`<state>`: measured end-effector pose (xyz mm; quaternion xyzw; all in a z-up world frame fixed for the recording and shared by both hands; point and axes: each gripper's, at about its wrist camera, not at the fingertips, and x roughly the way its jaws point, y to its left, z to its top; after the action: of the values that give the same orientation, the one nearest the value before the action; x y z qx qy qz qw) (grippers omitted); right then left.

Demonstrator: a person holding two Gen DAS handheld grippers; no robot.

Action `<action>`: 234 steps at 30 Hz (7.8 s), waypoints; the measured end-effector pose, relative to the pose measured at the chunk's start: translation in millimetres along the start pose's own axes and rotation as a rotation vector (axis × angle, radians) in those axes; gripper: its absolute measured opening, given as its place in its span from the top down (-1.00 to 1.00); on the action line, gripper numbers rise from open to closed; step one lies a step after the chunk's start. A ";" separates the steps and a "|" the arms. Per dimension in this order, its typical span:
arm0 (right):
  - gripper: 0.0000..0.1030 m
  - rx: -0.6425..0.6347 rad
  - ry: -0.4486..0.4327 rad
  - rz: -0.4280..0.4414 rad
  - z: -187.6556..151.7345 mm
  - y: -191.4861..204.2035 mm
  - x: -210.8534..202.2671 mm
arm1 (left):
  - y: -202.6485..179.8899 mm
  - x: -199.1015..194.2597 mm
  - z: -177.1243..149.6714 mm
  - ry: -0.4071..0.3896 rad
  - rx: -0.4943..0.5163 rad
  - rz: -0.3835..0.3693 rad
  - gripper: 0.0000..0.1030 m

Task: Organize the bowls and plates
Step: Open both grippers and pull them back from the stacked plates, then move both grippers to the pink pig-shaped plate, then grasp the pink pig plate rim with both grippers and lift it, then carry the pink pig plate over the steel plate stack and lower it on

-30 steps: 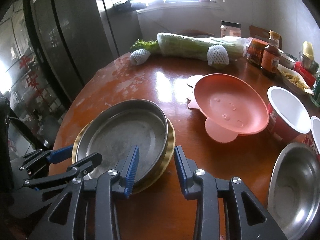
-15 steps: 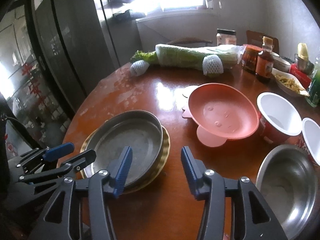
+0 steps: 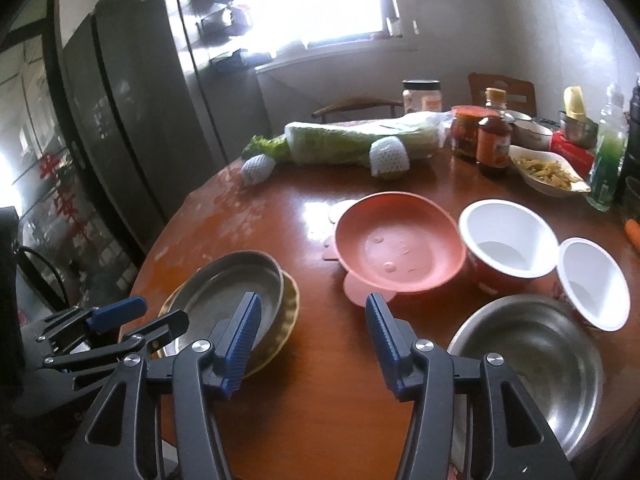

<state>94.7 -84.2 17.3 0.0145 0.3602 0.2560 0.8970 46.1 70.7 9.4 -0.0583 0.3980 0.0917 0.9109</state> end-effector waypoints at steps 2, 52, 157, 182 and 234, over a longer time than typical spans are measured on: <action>-0.09 0.010 -0.007 -0.004 0.4 -4.7 -5.0 | -5.3 -1.9 1.3 -0.003 0.009 -0.004 -0.04; -0.09 0.317 0.222 -0.082 39.1 -86.9 55.4 | -62.5 103.8 129.5 0.240 0.243 -0.150 -0.04; 0.45 0.082 0.064 -0.020 64.0 29.8 40.3 | 62.6 47.3 104.6 0.168 0.064 -0.200 0.48; 0.44 -0.049 0.077 -0.030 -1.0 70.3 4.1 | 77.0 31.8 24.3 0.166 0.023 -0.199 0.48; 0.33 -0.100 0.121 0.021 -21.3 78.5 20.2 | 66.9 27.1 2.4 0.095 0.052 -0.105 0.35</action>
<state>57.9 -9.9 5.2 -0.0422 0.4001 0.2836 0.8705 51.6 139.8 -11.1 -0.0596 0.4396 0.0306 0.8957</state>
